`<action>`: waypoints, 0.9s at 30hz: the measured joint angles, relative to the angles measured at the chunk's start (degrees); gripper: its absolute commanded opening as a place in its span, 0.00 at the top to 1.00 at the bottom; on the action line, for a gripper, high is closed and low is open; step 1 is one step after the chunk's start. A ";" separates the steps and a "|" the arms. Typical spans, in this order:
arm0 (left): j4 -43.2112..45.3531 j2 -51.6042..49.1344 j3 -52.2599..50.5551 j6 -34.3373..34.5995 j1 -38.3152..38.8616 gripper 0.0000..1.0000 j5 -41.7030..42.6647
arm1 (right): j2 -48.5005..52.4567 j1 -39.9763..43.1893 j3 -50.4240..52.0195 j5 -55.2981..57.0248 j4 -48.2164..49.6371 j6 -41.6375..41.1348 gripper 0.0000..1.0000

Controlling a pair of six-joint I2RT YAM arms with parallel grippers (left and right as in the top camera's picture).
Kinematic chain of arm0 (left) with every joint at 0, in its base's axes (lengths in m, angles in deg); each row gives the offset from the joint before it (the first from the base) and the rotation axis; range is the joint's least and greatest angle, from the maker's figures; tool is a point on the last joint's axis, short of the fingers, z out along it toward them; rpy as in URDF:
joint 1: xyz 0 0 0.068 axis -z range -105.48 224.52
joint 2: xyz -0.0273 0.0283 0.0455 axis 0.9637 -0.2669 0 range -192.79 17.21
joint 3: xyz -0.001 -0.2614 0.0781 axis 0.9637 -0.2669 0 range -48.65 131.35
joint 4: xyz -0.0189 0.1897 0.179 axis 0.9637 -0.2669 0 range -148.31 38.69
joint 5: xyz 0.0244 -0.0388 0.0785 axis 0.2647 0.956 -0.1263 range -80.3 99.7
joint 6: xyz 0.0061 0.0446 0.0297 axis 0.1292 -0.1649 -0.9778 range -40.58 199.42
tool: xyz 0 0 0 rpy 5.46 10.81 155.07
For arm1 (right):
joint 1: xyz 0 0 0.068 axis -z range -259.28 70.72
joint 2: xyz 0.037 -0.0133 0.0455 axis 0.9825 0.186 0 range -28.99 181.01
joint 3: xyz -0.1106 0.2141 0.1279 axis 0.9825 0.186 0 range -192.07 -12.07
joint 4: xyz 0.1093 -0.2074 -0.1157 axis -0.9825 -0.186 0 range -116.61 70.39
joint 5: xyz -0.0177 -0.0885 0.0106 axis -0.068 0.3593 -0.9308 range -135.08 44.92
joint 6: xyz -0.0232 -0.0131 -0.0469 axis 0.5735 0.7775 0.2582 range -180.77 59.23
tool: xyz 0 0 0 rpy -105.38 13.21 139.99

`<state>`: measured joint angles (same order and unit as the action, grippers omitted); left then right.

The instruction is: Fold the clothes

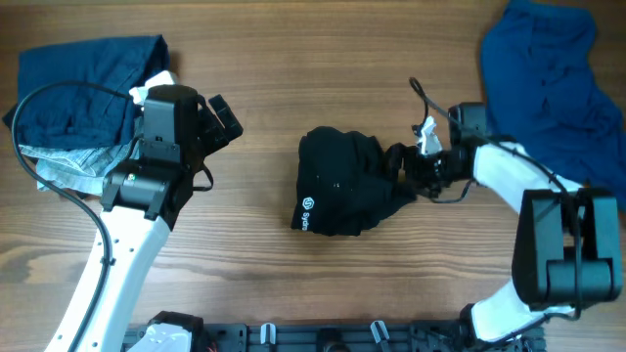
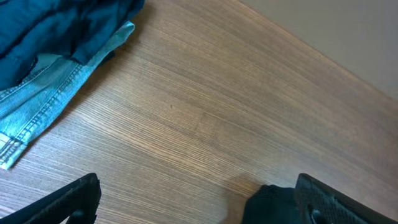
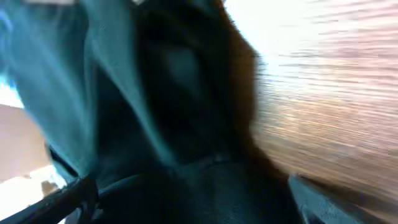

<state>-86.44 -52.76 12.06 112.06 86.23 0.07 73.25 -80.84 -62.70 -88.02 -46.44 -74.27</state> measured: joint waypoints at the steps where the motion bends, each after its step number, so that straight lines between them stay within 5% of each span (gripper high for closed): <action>1: -0.04 0.00 0.00 0.00 0.00 0.00 0.00 | -0.17 -0.17 1.53 -1.70 3.39 -0.28 0.09; 4: -0.02 0.00 0.00 0.00 0.00 0.00 0.00 | -0.20 -2.51 5.75 -6.03 12.72 -0.59 0.36; 6: -0.02 0.00 0.00 0.00 0.00 0.00 0.00 | 0.59 -5.86 7.30 -6.64 15.08 -0.31 0.86; 7: -0.02 0.00 0.00 0.00 0.00 0.00 0.00 | 1.07 -7.15 7.80 -6.12 15.32 -0.48 0.95; 14: 0.04 0.00 0.00 0.00 0.00 0.00 0.00 | 1.97 -4.85 8.28 -6.27 15.52 -0.52 0.96; 27: 0.81 0.00 0.00 0.00 0.00 0.00 0.00 | 1.88 0.59 -14.47 4.26 1.09 1.44 0.96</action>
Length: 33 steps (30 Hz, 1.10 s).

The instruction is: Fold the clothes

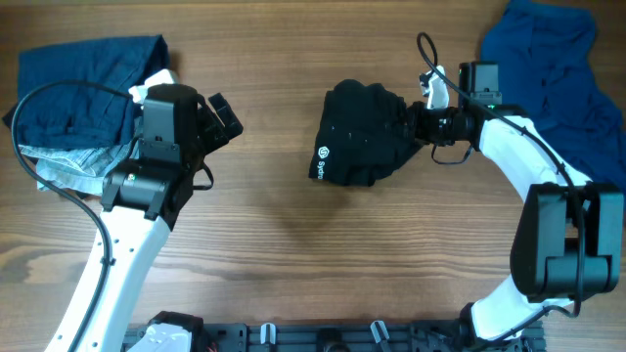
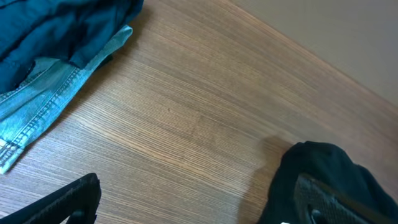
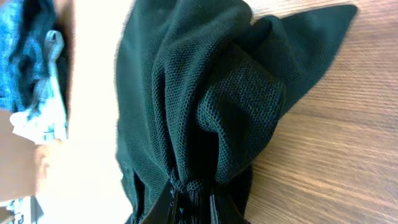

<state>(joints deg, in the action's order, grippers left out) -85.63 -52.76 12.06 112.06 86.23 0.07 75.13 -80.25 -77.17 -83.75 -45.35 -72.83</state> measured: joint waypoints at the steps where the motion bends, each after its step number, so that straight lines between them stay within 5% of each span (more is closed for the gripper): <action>1: 0.00 0.00 0.00 0.00 0.00 0.00 0.00 | 0.00 0.00 0.00 0.57 -0.28 -0.02 0.96; 8: 0.00 0.00 0.00 0.00 0.00 0.00 0.00 | -1.40 0.00 -1.62 2.19 -1.90 -1.51 0.96; 18: 0.00 0.00 0.00 0.00 0.00 0.00 0.00 | -12.44 3.06 -8.28 10.27 5.07 -15.15 0.96; 33: -0.42 0.00 0.00 0.00 0.00 0.00 0.00 | -12.44 14.95 -8.35 5.16 12.44 -27.36 0.96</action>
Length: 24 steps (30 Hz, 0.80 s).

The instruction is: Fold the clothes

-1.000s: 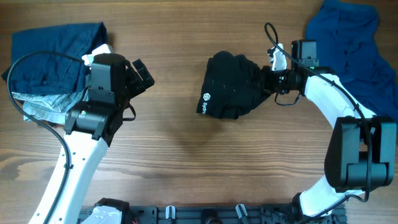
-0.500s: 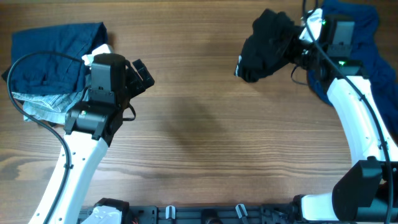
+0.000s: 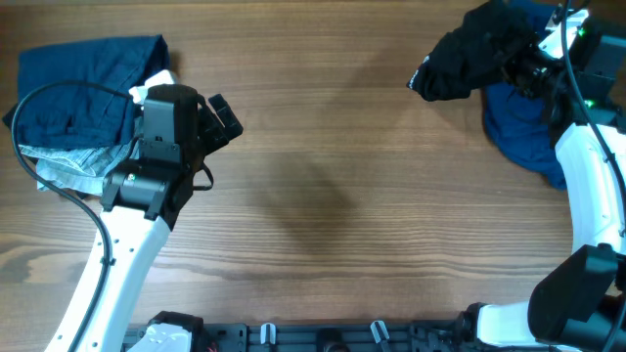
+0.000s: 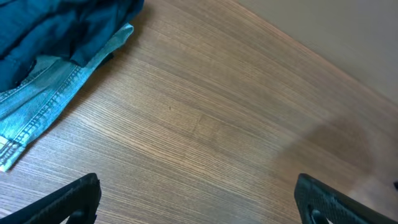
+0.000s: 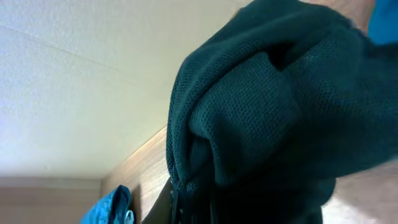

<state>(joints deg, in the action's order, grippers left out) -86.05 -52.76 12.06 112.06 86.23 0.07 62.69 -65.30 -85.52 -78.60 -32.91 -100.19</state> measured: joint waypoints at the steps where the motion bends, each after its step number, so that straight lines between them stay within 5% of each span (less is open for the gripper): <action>1: 0.00 0.00 0.00 0.00 0.00 0.00 0.00 | 0.00 0.00 0.00 -0.17 -0.81 -0.11 0.96; 16: 0.04 0.00 0.00 0.00 -0.94 0.00 -2.32 | 0.00 -17.42 0.00 0.63 4.81 -6.01 0.96; 24: 0.02 0.00 0.00 0.02 -4.22 0.00 -2.56 | 2.67 -37.38 -0.22 20.13 11.58 -22.40 0.96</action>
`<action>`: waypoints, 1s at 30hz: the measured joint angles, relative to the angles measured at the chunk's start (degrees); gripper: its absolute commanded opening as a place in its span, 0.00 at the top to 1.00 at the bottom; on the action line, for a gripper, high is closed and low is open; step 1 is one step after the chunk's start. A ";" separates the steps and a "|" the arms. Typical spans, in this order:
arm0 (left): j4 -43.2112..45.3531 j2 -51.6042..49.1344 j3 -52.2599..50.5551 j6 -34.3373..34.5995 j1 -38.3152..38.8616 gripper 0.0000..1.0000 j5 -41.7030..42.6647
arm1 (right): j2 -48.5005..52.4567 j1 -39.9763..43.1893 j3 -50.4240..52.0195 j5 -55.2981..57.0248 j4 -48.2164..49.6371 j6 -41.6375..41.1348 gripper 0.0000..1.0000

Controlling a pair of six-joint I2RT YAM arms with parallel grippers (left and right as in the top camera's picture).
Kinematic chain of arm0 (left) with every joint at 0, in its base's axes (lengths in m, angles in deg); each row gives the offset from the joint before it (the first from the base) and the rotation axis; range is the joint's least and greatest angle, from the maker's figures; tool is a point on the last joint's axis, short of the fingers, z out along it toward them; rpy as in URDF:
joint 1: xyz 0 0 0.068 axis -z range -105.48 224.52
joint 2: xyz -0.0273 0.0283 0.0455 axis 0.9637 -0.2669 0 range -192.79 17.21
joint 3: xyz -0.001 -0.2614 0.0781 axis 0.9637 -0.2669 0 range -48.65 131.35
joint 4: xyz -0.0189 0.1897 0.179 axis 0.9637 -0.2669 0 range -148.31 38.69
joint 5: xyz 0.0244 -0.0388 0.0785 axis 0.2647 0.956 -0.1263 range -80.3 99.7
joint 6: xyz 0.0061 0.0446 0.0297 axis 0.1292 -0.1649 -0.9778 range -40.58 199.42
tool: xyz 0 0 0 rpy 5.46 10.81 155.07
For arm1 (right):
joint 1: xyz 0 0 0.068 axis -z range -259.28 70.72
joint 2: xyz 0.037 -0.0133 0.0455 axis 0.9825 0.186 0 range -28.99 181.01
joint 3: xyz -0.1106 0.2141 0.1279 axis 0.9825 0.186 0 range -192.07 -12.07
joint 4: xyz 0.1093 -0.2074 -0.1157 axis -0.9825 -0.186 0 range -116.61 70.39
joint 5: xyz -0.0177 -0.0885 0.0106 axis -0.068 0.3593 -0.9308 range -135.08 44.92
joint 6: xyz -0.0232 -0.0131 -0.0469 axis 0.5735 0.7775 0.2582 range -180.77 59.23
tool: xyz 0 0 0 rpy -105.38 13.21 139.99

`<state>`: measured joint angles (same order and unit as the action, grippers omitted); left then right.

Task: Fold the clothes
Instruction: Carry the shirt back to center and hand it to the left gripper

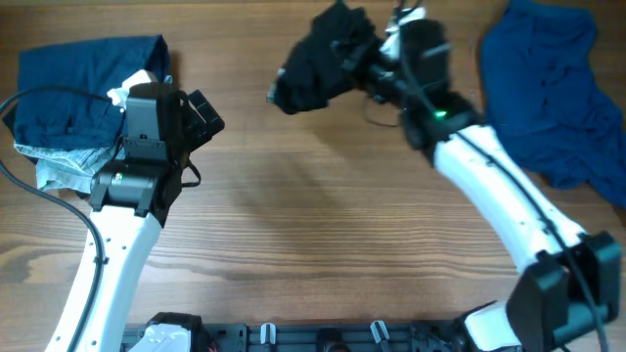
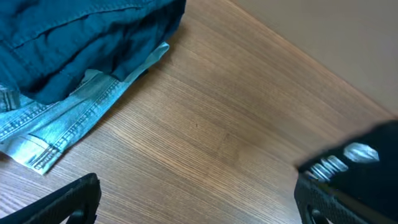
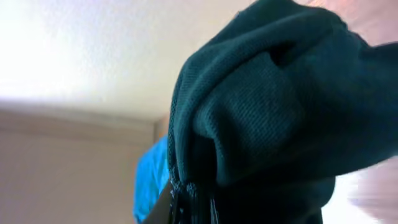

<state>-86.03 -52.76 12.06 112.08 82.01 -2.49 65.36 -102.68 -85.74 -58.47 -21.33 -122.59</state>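
Note:
A bunched black garment (image 1: 315,54) with a small white logo hangs in the air over the back of the table, left of centre. My right gripper (image 1: 377,61) is shut on a pinched fold of it, and the black mesh cloth (image 3: 261,93) fills the right wrist view above the gripper (image 3: 189,205). My left gripper (image 1: 203,112) stands open above bare wood at the left; its fingers (image 2: 74,196) hold nothing. The black garment's edge (image 2: 373,149) shows at the right of the left wrist view.
A pile of folded clothes lies at the back left: a navy piece (image 1: 78,68) on light denim (image 2: 68,118). A crumpled blue garment (image 1: 548,88) lies at the back right. The wooden table (image 1: 323,225) spans the view, with a black rail along its front edge.
My right gripper, still shut on the black garment, has gone from over the blue garment at the far right to the back left of centre. My left arm has shifted slightly left.
The black garment lay bunched at the table's middle with my right gripper at its right edge. Then the gripper was shut on it, a little further back. Then it hung over the blue garment at the far right, and now hangs left of centre.

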 measured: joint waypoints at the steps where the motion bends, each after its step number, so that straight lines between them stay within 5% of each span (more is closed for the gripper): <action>1: -0.15 0.00 0.00 0.00 0.00 0.00 0.00 | 1.62 -2.38 0.00 3.48 1.20 -3.30 0.96; 7: -1.75 0.00 0.00 0.00 0.00 0.00 0.00 | 14.34 -8.22 0.00 11.74 9.77 -16.72 0.96; 13: -2.43 0.00 0.00 0.00 0.00 0.00 0.00 | 20.96 -8.70 -0.04 9.33 6.27 -20.83 0.96; 14: -2.43 0.00 0.00 0.00 0.00 0.00 0.00 | 20.94 -8.70 -0.26 8.66 5.22 -20.55 0.85; 16: -2.43 0.00 0.00 0.00 0.00 0.00 0.00 | 20.65 -8.48 -0.50 6.58 2.12 -19.30 0.22; 17: -2.43 0.00 0.00 0.00 0.00 0.00 0.00 | 20.20 -8.24 -0.52 5.01 -0.07 -18.97 0.00; 23: -2.38 0.00 0.00 0.00 0.00 0.00 0.00 | 14.21 -6.03 -0.61 1.03 -9.73 -9.84 0.00; 30: -1.38 -1.25 0.00 -3.50 0.74 0.00 7.45 | -2.01 -0.07 -0.74 10.23 -21.24 8.55 0.00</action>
<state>-87.40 -54.01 12.06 108.59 82.75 4.97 63.35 -102.74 -86.48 -48.24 -42.57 -114.05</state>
